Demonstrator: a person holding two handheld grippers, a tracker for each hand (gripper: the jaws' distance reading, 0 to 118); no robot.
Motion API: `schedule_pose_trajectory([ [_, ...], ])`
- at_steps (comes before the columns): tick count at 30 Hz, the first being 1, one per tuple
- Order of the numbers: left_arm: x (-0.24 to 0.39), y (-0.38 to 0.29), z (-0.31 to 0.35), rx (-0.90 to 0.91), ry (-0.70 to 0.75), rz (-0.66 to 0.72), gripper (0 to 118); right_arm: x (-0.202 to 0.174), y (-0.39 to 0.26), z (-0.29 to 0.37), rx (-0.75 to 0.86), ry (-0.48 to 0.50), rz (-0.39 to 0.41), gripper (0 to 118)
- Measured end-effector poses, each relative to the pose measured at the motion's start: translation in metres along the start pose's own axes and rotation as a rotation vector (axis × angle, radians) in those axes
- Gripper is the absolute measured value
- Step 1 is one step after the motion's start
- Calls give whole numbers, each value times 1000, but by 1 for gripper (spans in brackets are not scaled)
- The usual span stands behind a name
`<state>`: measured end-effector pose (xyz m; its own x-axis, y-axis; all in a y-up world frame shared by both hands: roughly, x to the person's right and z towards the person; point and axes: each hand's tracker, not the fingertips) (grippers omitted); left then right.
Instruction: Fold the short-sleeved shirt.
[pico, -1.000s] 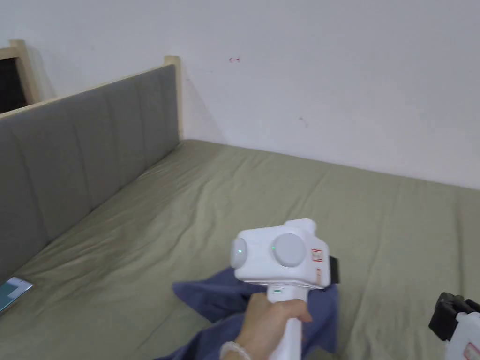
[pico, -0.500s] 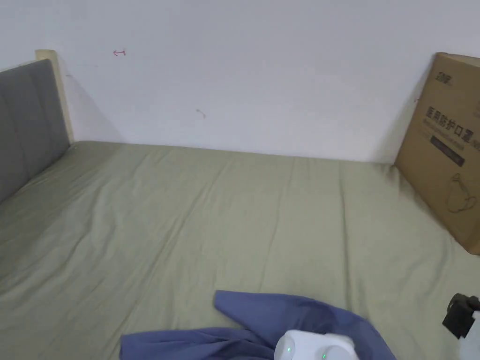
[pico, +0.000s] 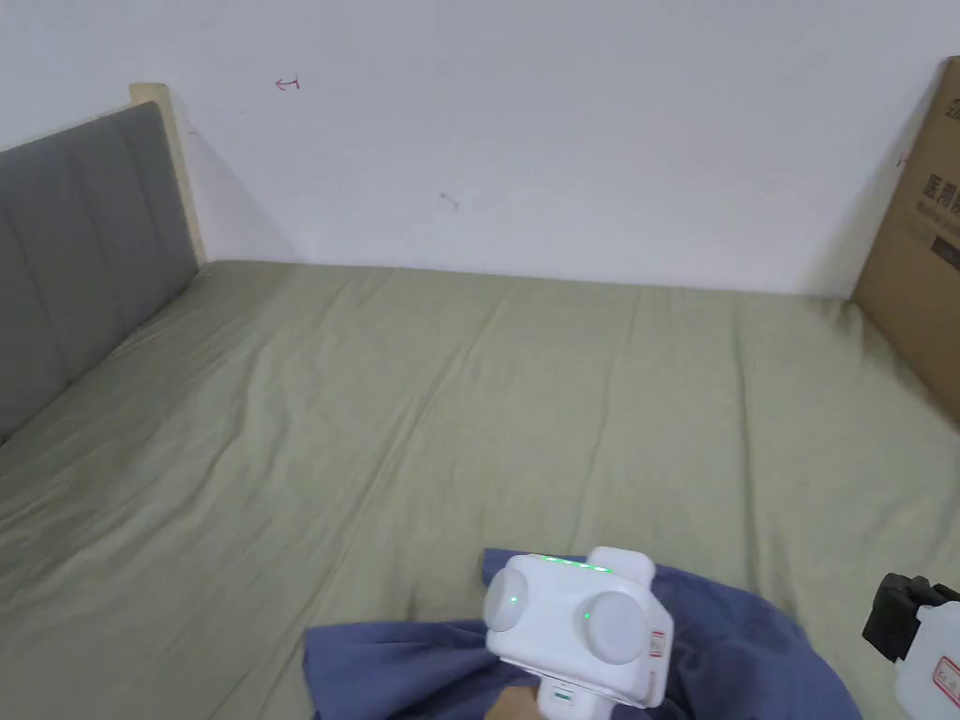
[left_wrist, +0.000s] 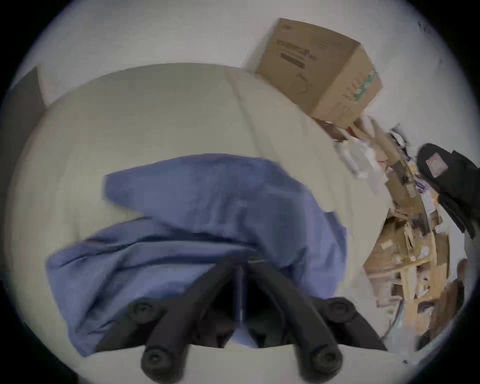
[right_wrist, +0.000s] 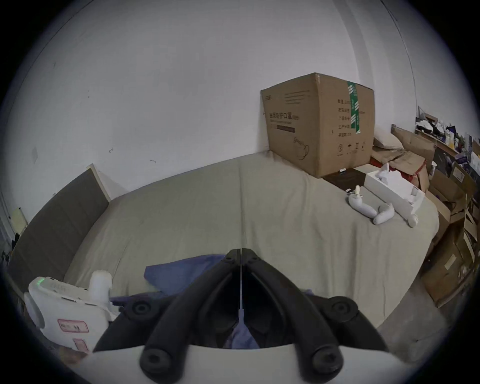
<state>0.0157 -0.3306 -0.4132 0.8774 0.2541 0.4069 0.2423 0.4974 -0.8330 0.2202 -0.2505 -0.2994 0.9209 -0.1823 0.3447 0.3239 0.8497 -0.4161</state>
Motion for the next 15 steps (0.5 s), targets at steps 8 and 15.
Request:
schedule_pose_trajectory([
  [8,-127,-21,27,28,120,206,0,-25,-20,-26,-85,49,80,2],
  [15,-245,-7,16,-65,321,313,93,-37,-30,-49,-143,75,87,2],
])
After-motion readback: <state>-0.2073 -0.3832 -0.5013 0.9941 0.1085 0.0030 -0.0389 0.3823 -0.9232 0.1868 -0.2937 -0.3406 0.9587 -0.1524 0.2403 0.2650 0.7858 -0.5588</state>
